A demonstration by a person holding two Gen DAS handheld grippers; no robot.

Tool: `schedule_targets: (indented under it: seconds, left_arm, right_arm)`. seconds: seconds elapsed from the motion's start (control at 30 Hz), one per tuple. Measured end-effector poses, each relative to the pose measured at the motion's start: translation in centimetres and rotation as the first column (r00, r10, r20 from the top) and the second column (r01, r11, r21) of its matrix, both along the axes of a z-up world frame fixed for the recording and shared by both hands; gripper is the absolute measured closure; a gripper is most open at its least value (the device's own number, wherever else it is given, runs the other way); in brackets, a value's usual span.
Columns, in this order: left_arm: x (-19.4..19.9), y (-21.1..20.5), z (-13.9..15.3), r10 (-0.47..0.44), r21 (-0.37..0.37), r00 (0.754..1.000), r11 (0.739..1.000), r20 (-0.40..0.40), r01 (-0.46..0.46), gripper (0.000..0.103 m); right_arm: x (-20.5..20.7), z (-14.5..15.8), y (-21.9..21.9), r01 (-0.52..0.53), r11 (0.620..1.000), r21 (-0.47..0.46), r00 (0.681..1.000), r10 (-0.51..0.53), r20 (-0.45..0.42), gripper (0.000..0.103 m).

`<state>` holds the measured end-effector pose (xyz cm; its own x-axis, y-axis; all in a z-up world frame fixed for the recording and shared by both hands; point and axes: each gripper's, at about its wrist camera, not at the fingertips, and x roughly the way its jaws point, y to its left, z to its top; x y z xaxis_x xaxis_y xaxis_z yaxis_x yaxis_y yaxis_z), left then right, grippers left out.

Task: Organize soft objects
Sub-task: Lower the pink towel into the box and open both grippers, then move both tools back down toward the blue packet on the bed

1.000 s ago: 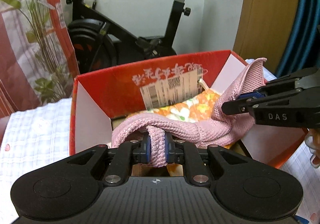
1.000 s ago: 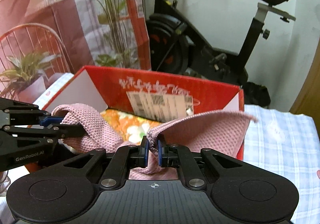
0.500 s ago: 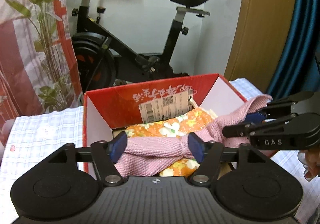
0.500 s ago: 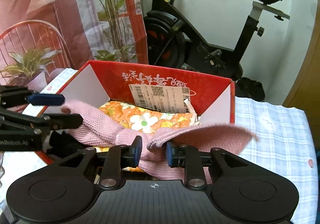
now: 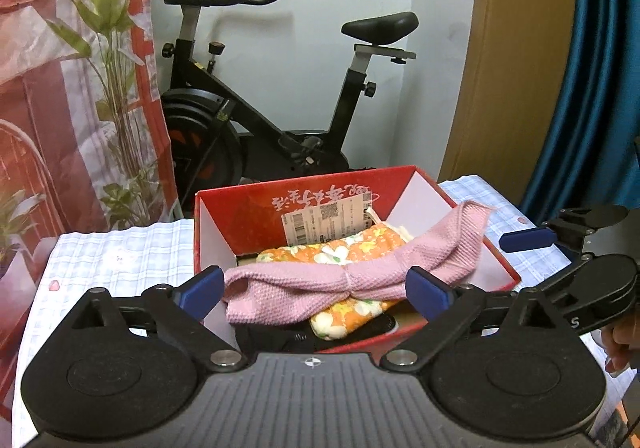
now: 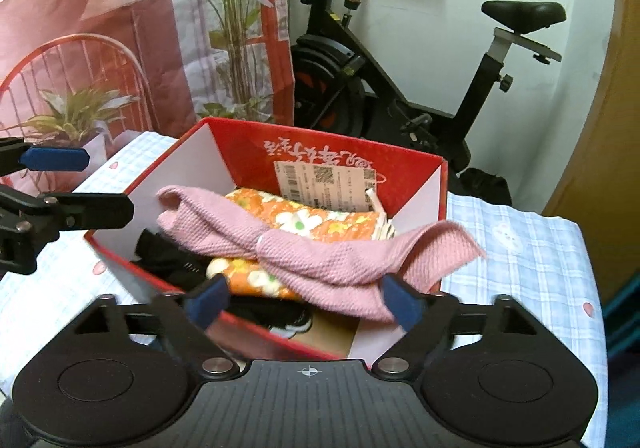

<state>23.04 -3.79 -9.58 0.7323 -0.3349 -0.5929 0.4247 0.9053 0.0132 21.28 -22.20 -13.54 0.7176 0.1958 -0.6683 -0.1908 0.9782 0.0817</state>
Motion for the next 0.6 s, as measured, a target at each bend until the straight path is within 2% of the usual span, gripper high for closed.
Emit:
schedule_targets:
  seconds: [0.03,0.2,0.6]
  left_arm:
    - [-0.4,0.0,0.0,0.0,0.003,1.0,1.0,0.002,0.0,0.004]
    - [-2.3,0.1,-0.4,-0.003,-0.001,1.0,1.0,-0.002,0.003,0.004]
    - [-3.9,0.7,-3.9,0.012,-0.015,0.996,1.0,-0.087,-0.013,0.004]
  right_arm:
    - [-0.5,0.0,0.1,-0.002,1.0,-0.002,1.0,0.002,0.005,0.007]
    - [-2.9,-0.1,1.0,-0.014,1.0,-0.014,1.0,0.014,0.005,0.001]
    - [-6.1,-3.6,2.1,-0.011,1.0,-0.029,0.999,0.01,-0.044,0.001]
